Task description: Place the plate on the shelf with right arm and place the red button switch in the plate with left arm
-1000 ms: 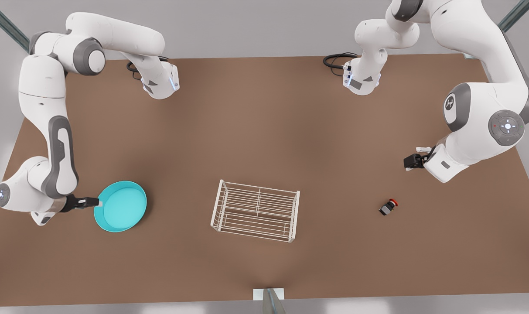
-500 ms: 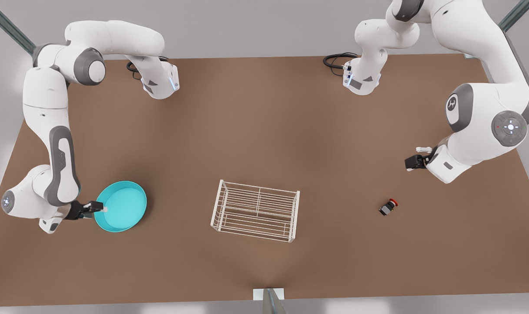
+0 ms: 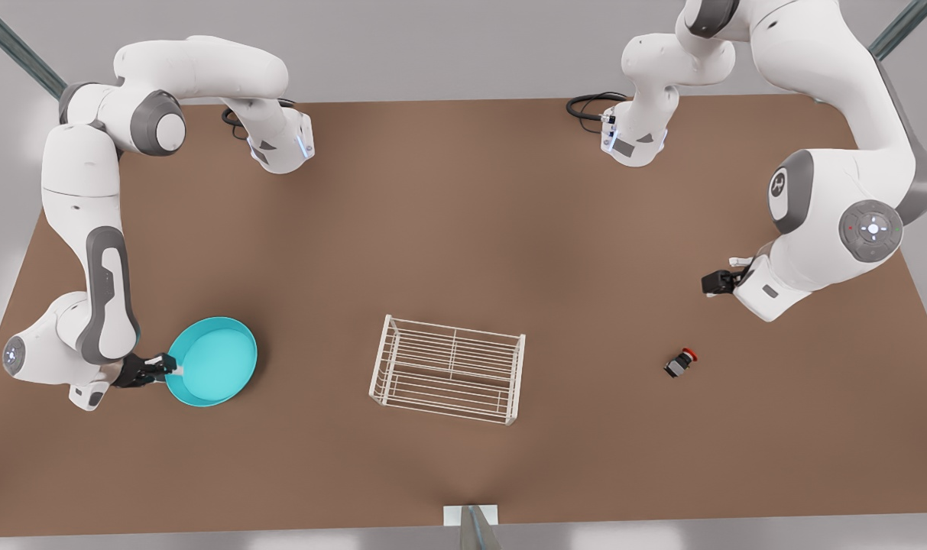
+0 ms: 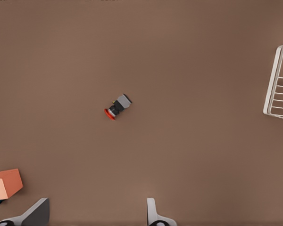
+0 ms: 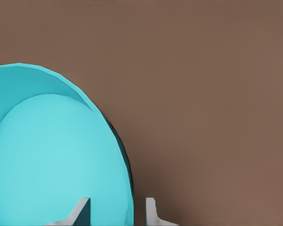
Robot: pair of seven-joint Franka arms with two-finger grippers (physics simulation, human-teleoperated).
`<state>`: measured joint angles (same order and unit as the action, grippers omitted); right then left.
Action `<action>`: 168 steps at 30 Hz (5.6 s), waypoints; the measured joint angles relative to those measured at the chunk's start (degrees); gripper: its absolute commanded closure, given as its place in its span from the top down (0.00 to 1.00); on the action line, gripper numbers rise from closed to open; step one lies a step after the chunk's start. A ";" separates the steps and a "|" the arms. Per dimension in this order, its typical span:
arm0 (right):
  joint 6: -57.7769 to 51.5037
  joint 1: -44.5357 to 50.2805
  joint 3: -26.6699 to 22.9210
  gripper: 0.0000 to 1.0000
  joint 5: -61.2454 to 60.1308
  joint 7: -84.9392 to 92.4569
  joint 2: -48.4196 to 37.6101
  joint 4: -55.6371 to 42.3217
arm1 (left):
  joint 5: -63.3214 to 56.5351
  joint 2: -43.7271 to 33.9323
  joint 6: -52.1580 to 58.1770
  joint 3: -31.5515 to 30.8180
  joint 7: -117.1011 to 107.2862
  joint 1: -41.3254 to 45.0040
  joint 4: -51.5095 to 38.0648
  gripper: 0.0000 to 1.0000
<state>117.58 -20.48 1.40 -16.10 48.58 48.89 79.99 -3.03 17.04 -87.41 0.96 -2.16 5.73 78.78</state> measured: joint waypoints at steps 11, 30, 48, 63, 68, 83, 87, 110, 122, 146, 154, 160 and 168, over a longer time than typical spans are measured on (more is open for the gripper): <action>-0.06 -0.09 -0.17 0.33 0.14 2.22 1.24 0.02 | 0.07 -0.03 0.23 0.00 -0.02 -0.12 0.08 1.00; -13.21 4.60 0.02 0.21 -0.34 2.70 -10.51 -0.06 | 0.16 -0.43 1.25 -0.07 0.50 -0.65 0.35 1.00; -25.08 31.22 0.60 0.21 -0.05 -16.97 -16.37 -7.25 | 0.07 -0.01 2.38 -0.25 0.06 -0.24 0.44 1.00; -9.80 36.22 12.22 0.21 -0.20 -39.14 -8.60 -8.89 | 0.04 10.76 -11.35 -0.32 12.28 7.23 1.40 1.00; -5.30 36.28 11.87 0.21 -0.21 -44.81 -6.22 -12.63 | -0.09 19.02 -20.07 0.21 23.25 3.59 -0.13 1.00; 1.14 37.15 11.65 1.00 1.10 -55.55 -4.79 -12.57 | 5.22 21.83 -35.93 -0.50 56.39 -5.50 10.79 1.00; -4.41 36.74 3.80 1.00 1.63 -57.07 -16.37 -12.88 | 6.51 19.57 -40.45 -0.53 61.17 -4.39 17.85 1.00; -10.68 23.18 -0.87 1.00 20.14 -50.21 -39.98 20.87 | 7.22 24.72 -50.95 0.09 69.39 -6.25 18.54 0.94; -10.23 23.20 -0.87 1.00 20.44 -49.84 -39.96 20.85 | 7.25 24.85 -51.59 0.09 70.42 -6.16 18.27 0.53; -10.30 23.18 -0.95 1.00 20.38 -49.52 -39.96 20.43 | 5.76 14.30 -39.04 -3.15 51.44 8.28 5.82 0.49; -10.32 23.11 -0.96 1.00 20.37 -49.43 -39.96 20.41 | 0.39 14.61 -28.70 -3.17 29.93 28.76 -1.77 0.49; -10.33 23.11 -0.96 1.00 20.37 -49.37 -39.96 20.34 | -0.46 22.52 -28.43 -3.18 12.19 34.71 -8.43 0.49; -10.33 23.11 -1.03 1.00 20.37 -49.31 -39.96 20.32 | 0.34 25.92 -35.36 -2.59 -3.56 33.84 -11.87 1.00</action>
<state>107.25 2.63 0.37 4.27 -0.73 8.93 100.31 -2.68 42.95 -122.77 -1.63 -5.71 39.57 66.91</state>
